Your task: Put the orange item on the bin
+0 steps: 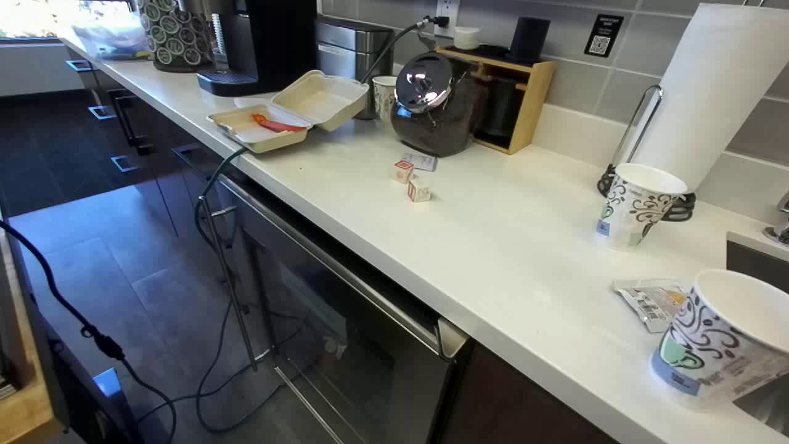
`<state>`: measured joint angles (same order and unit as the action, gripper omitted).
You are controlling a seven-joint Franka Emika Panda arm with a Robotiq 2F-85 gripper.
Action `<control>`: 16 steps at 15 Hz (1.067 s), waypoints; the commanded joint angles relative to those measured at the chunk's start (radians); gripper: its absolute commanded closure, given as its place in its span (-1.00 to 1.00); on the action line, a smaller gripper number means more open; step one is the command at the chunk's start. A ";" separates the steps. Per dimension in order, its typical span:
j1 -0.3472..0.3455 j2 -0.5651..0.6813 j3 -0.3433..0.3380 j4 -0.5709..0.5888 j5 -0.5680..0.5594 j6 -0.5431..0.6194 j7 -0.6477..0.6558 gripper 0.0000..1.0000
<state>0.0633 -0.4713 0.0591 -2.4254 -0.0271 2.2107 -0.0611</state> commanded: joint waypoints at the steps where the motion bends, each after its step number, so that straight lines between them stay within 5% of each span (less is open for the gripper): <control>1: 0.004 0.000 -0.003 0.003 -0.002 -0.003 0.002 -1.00; 6: -0.023 0.091 -0.012 0.035 -0.067 -0.053 -0.026 -1.00; 12: -0.083 0.332 -0.049 0.141 -0.275 -0.120 -0.135 -1.00; 16: -0.079 0.326 -0.067 0.126 -0.232 -0.069 -0.122 -1.00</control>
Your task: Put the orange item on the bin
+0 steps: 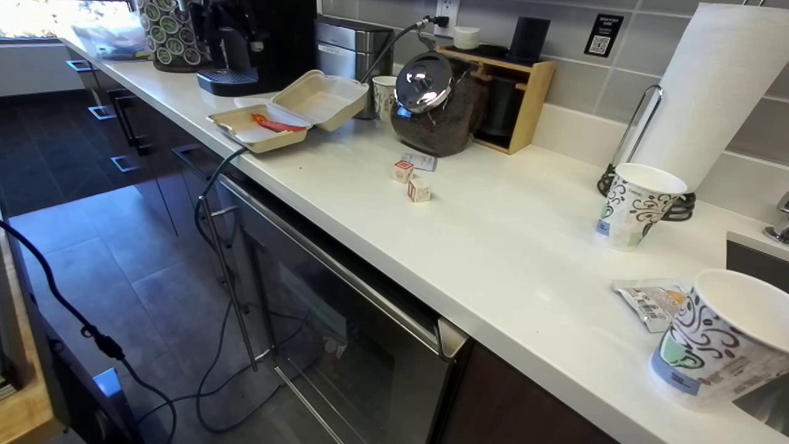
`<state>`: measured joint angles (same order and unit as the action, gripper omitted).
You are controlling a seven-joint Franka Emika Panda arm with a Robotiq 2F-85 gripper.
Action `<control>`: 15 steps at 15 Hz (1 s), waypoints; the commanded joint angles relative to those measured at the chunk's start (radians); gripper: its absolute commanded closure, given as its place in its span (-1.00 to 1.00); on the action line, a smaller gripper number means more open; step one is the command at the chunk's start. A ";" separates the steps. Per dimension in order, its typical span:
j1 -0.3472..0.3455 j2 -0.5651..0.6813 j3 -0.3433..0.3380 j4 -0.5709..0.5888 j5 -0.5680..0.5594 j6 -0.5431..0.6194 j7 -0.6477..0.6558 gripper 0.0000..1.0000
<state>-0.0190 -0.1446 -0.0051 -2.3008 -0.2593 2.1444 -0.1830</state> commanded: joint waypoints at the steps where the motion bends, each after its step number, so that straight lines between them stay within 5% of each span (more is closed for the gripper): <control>1: 0.003 0.008 -0.003 0.011 0.000 -0.003 -0.001 -1.00; 2: 0.010 0.009 0.004 0.013 -0.067 0.019 -0.086 -1.00; 8: 0.051 0.089 0.013 -0.032 -0.037 0.237 -0.325 -1.00; 12: 0.046 0.163 0.005 -0.082 0.055 0.405 -0.580 -1.00; 15: 0.034 0.199 0.021 -0.092 0.153 0.428 -0.797 -1.00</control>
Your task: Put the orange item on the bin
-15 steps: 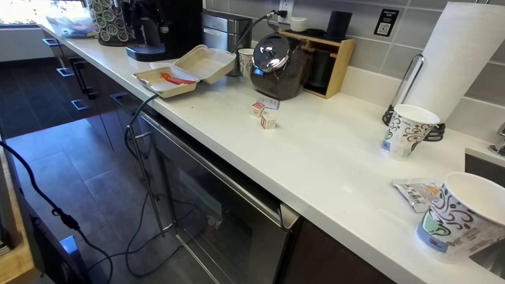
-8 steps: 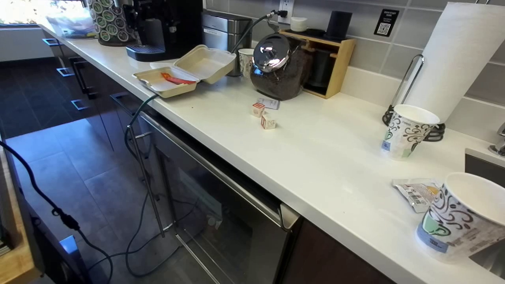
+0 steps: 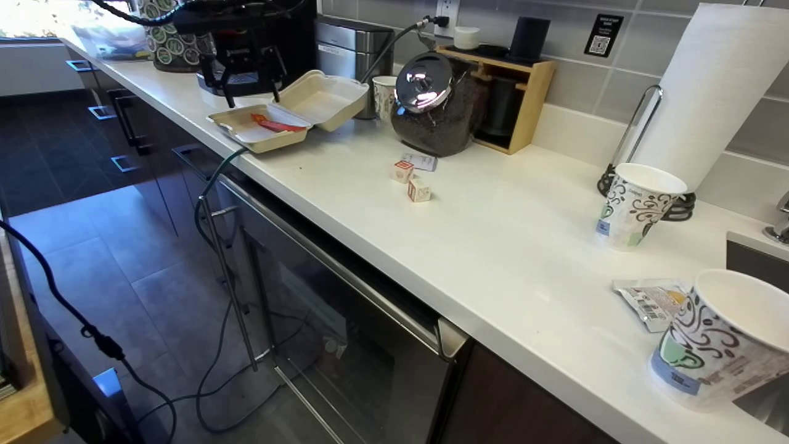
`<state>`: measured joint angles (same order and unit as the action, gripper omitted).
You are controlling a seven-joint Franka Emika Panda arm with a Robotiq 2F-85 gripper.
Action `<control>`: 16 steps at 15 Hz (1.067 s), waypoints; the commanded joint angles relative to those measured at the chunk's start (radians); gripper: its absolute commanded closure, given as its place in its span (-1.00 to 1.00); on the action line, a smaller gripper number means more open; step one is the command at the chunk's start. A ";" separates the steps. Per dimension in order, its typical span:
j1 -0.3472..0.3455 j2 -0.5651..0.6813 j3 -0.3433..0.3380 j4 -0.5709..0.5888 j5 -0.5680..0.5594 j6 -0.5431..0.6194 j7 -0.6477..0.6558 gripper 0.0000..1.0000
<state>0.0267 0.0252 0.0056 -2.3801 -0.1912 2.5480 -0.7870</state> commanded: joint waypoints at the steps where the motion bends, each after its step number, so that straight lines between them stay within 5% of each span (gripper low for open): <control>1: -0.008 0.013 0.008 -0.004 0.029 0.007 -0.068 -1.00; 4: -0.010 0.031 0.010 -0.004 0.059 0.007 -0.153 -1.00; 12: -0.059 0.051 -0.033 -0.026 -0.136 0.047 -0.240 -1.00; 16: -0.067 0.066 -0.033 -0.016 -0.157 0.105 -0.304 -0.79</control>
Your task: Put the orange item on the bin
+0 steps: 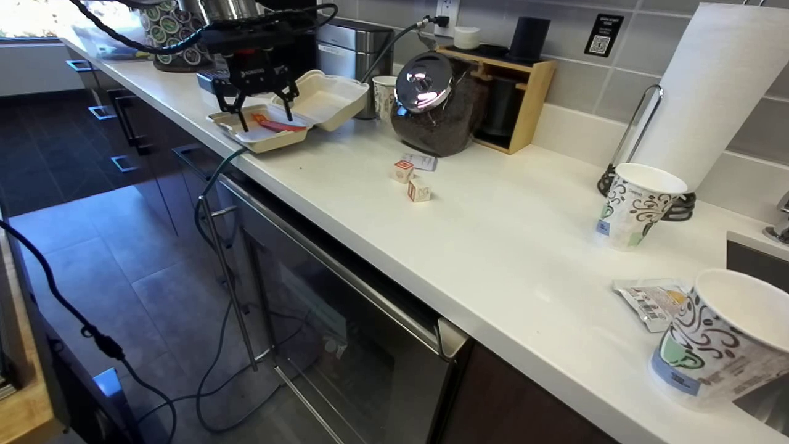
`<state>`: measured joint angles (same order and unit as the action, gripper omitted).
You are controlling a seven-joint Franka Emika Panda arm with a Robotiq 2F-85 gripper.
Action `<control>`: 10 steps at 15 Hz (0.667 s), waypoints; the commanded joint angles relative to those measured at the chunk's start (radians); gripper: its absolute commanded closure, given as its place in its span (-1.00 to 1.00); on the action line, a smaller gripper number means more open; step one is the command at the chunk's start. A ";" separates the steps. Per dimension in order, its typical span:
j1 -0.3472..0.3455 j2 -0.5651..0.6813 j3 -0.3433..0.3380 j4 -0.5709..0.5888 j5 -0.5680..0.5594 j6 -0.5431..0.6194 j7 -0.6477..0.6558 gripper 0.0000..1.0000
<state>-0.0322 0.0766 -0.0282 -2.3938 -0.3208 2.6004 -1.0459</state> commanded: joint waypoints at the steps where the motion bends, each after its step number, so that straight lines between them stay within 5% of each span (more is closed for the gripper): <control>1: -0.009 0.017 0.003 -0.003 -0.023 0.065 -0.065 -0.76; 3: -0.010 0.025 0.006 -0.001 -0.008 0.088 -0.106 -0.57; 6: -0.011 0.044 0.010 0.006 0.004 0.118 -0.152 0.12; 10: -0.013 0.071 0.017 0.018 0.013 0.145 -0.189 0.70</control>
<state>-0.0335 0.1157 -0.0231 -2.3874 -0.3238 2.7117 -1.1879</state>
